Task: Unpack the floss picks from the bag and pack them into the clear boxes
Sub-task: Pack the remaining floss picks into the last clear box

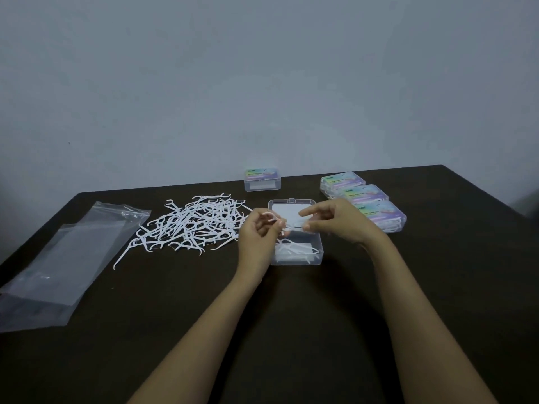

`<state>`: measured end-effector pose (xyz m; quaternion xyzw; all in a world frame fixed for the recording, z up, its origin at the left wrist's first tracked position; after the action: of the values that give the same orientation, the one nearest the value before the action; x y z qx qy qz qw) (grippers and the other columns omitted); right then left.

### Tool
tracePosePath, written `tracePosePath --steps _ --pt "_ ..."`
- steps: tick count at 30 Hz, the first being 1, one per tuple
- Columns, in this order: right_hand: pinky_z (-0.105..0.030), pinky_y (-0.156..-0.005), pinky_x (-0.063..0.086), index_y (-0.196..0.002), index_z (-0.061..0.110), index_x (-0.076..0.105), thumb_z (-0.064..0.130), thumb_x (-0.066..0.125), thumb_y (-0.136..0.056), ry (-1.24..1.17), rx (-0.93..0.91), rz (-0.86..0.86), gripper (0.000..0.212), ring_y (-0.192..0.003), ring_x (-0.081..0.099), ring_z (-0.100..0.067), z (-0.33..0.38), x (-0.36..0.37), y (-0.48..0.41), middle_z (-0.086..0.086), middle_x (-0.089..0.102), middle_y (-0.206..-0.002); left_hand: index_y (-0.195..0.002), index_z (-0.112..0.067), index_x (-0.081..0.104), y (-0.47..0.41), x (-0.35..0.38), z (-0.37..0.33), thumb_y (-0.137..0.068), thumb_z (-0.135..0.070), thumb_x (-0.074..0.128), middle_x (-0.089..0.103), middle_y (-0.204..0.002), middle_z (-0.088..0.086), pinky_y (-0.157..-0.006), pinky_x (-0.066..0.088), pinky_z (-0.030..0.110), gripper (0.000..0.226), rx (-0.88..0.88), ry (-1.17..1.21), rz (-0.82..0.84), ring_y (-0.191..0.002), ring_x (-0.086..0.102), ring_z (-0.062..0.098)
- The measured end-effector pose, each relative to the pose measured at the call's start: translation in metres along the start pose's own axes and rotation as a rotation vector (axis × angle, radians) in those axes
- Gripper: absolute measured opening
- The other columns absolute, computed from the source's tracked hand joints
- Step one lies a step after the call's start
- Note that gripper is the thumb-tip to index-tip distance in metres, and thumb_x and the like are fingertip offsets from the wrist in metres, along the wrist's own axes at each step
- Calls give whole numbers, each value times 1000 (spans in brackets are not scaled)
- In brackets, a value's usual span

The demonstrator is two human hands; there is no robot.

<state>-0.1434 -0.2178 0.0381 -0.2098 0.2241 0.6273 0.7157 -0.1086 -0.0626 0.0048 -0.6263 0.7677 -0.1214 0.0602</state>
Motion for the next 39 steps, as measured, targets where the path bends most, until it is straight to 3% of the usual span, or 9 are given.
tracePosePath --steps 4,10,18,21,27,30,34,37,39 --pt "-13 -64 43 -102 12 70 13 71 -79 101 -21 -7 23 -81 59 -9 1 3 -2 -1 67 -88 -78 -20 54 -1 2 3 -80 6 64 66 -85 2 -80 53 23 27 119 -202 94 -82 65 14" --pt "-8 -59 43 -95 8 72 9 67 -81 189 -35 -21 14 -72 58 -1 1 4 -4 4 64 -82 -104 -19 50 -1 2 8 -74 -10 76 61 -96 -5 -80 45 6 41 159 -360 258 -90 59 -4" --pt "-12 -61 42 -89 10 72 12 70 -80 270 7 -17 9 -73 56 -6 1 3 -3 0 64 -84 -107 -10 57 -13 -24 -4 -87 -11 61 60 -101 -3 -77 35 -3 20 282 -604 115 -92 54 5" --pt "-14 -61 41 -84 12 73 14 73 -77 393 24 48 7 -76 55 -7 0 9 -3 -1 64 -87 -105 -7 59 -24 -46 -1 -89 -5 54 62 -106 6 -82 32 7 17 283 -777 46 -101 53 15" --pt "-26 -84 40 -84 15 74 19 74 -76 537 -40 12 9 -113 39 -17 3 19 -5 -6 47 -115 -103 2 65 -38 -91 1 -89 -2 53 62 -110 19 -94 35 37 19 243 -1128 -81 -107 52 34" --pt "-29 -93 37 -91 18 73 27 73 -76 527 -33 -7 17 -118 37 -17 7 19 -4 -5 46 -121 -117 -2 60 -41 -107 9 -93 -18 51 59 -122 17 -103 33 41 30 140 -1266 -94 -115 50 33" --pt "-29 -96 36 -104 19 70 33 63 -85 543 -65 -127 25 -119 40 -18 18 25 -4 -6 48 -128 -136 -16 44 -39 -118 25 -93 -45 45 37 -146 9 -113 11 50 52 -68 -1353 -64 -137 29 26" --pt "-24 -91 35 -111 16 67 30 57 -90 449 -196 -198 27 -114 44 -16 38 43 -4 -6 54 -124 -135 -19 44 -42 -121 33 -90 -51 46 40 -144 6 -113 18 50 56 -119 -1357 -33 -135 32 26" --pt "-24 -91 35 -117 14 63 27 56 -91 431 -286 -125 30 -113 46 -17 53 64 -11 -7 56 -122 -130 -17 51 -44 -119 34 -89 -48 50 51 -135 5 -109 26 47 51 -91 -1329 -31 -128 41 26"
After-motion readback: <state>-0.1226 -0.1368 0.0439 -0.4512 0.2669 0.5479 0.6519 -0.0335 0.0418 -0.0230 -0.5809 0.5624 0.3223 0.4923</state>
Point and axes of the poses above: each hand's wrist, its own y-axis away from the middle knuckle, its own x-axis out of the palm, z = x × y, the point moved 3 cm from there along -y, towards the middle knuckle
